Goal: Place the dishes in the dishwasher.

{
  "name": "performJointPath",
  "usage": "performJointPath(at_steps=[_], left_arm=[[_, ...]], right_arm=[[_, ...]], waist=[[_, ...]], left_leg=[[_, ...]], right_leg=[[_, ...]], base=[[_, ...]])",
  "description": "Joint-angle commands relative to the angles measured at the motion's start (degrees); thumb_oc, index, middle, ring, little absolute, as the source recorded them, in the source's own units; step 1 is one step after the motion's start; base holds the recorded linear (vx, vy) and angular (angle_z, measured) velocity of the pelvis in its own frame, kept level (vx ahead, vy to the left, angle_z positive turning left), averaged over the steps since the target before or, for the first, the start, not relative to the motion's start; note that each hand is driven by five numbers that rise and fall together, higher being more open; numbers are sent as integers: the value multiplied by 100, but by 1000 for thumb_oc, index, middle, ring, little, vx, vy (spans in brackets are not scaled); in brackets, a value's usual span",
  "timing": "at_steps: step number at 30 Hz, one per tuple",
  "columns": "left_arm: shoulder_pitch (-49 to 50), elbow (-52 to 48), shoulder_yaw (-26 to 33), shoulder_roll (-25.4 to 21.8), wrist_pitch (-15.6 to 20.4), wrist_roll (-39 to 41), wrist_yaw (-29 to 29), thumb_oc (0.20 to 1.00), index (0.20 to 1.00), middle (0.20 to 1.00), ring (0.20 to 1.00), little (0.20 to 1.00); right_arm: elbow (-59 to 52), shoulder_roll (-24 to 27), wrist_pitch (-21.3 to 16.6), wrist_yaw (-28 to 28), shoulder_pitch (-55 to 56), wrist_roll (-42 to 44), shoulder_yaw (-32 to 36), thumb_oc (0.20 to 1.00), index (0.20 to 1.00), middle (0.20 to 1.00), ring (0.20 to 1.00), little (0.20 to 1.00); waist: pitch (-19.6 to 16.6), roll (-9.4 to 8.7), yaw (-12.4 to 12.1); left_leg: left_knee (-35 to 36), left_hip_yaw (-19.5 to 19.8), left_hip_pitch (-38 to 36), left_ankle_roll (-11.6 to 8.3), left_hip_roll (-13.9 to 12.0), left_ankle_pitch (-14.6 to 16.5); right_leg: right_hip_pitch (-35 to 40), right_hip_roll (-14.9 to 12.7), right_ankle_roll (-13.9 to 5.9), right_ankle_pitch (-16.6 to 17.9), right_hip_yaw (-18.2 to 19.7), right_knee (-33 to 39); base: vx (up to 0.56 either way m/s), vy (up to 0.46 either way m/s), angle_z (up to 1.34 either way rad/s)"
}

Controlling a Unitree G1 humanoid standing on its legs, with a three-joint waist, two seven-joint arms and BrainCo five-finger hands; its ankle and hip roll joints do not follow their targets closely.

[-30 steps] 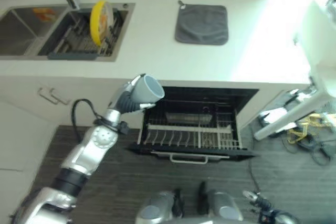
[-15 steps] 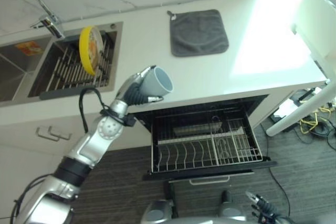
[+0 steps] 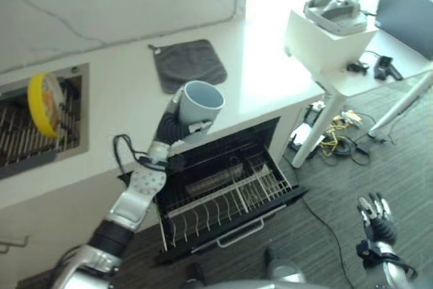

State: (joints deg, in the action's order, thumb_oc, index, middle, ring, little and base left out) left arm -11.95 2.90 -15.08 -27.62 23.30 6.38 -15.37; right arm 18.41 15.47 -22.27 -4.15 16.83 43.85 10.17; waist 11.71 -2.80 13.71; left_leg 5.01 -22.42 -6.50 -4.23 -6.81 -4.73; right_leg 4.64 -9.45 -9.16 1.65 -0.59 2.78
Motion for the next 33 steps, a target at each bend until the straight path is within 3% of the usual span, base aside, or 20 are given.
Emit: performJointPath(at_steps=[1,8,9,15,18,25,33], left_arm=[[-251,163,321,13,803,77,-685,200,200,200,200,200],[-267,71,358,357,844,-553,-1639,200,200,200,200,200],[-258,3,328,422,736,-1185,-2216,200,200,200,200,200],[-377,0,192,346,558,-2768,-3457,200,200,200,200,200],[-448,6,68,307,472,-3172,-3991,200,200,200,200,200],[-331,-32,-253,393,419,-4304,-4948,200,200,200,200,200],[-549,291,-698,461,295,-4753,-5443,200,200,200,200,200]], right_arm=[[-617,319,-687,-207,-432,-232,309,1000,1000,1000,1000,1000],[-2041,650,-658,-969,-818,-300,95,1000,1000,1000,1000,1000],[-2454,747,-569,-1264,-966,-176,-147,1000,1000,1000,1000,1000],[-2994,843,-186,-1715,-1399,-214,-908,1000,1000,1000,1000,1000],[-3122,932,80,-1651,-1662,-382,-1334,1000,1000,1000,1000,1000],[-2956,1050,217,-1266,-2427,-675,-2427,1000,1000,1000,1000,1000],[-2787,867,623,-1115,-3327,-521,-3121,1000,1000,1000,1000,1000]], waist=[[7,73,-15],[-97,60,51],[-120,74,13],[-152,119,-183],[-175,128,-343],[-197,95,-831],[-243,74,-1264]], left_leg=[[-1076,167,-177,266,-107,1260],[-1442,-59,-210,299,-109,1522],[-1425,-37,-225,298,-96,1524],[-1238,152,-252,243,-67,1405],[-1108,274,-246,197,-65,1292],[-808,578,-267,41,-118,1056],[-488,1015,-231,-73,-171,807]], right_leg=[[-304,-393,-249,38,-564,-321],[-384,-435,-218,81,-516,-321],[-380,-439,-205,57,-529,-352],[-289,-445,-183,-29,-646,-403],[-222,-445,-158,-64,-740,-403],[61,-423,-86,-163,-1160,-326],[360,-360,2,-323,-1491,-282]], base=[[-33,38,-56],[-33,35,-31],[0,0,0],[2,-3,4],[17,-35,25],[45,-60,27],[49,-63,37]])
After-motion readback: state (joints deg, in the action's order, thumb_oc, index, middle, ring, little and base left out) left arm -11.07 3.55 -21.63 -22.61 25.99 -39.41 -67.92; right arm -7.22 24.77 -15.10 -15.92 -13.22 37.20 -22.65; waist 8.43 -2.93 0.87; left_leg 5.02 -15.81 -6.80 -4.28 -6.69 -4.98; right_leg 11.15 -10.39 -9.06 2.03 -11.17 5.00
